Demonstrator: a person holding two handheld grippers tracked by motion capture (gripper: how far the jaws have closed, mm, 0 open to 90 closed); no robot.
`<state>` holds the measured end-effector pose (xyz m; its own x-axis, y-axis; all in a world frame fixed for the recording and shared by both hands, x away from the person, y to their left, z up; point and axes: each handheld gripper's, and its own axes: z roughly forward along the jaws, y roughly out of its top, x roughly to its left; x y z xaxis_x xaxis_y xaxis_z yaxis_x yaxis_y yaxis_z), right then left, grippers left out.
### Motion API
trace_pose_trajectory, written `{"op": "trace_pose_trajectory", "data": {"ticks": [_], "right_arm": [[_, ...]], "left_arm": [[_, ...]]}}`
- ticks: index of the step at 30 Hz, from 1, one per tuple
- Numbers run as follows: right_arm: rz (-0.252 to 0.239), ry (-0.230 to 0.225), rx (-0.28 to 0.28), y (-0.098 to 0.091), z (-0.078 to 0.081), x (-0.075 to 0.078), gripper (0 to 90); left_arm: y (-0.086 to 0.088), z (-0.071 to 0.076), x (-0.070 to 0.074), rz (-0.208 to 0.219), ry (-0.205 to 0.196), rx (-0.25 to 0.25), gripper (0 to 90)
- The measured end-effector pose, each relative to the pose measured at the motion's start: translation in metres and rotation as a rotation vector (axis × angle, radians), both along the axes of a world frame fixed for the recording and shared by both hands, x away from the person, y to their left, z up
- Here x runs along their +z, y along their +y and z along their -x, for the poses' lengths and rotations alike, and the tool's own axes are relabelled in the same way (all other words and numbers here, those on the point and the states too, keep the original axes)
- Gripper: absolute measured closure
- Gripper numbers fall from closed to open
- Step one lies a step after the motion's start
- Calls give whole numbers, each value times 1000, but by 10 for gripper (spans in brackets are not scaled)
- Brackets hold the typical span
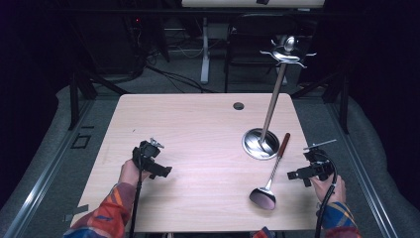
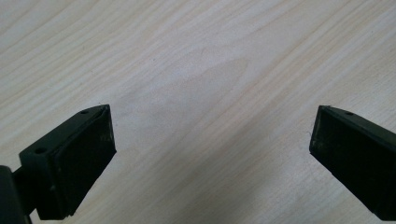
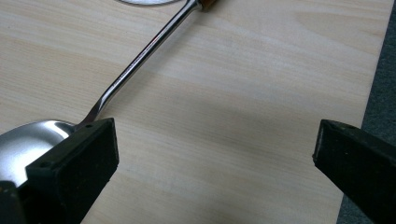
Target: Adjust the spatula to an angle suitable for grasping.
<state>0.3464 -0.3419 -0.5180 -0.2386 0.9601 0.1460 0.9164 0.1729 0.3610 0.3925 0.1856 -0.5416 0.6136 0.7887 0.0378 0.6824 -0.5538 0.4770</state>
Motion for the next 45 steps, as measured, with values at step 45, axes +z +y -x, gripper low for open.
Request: {"op": "trace_pose_trajectory", "data": {"ticks": [45], "right_arm": [[35,22,25,38,-23,-12,0]], "left_arm": [[3,2,1,-23,-31,-3,3]]}}
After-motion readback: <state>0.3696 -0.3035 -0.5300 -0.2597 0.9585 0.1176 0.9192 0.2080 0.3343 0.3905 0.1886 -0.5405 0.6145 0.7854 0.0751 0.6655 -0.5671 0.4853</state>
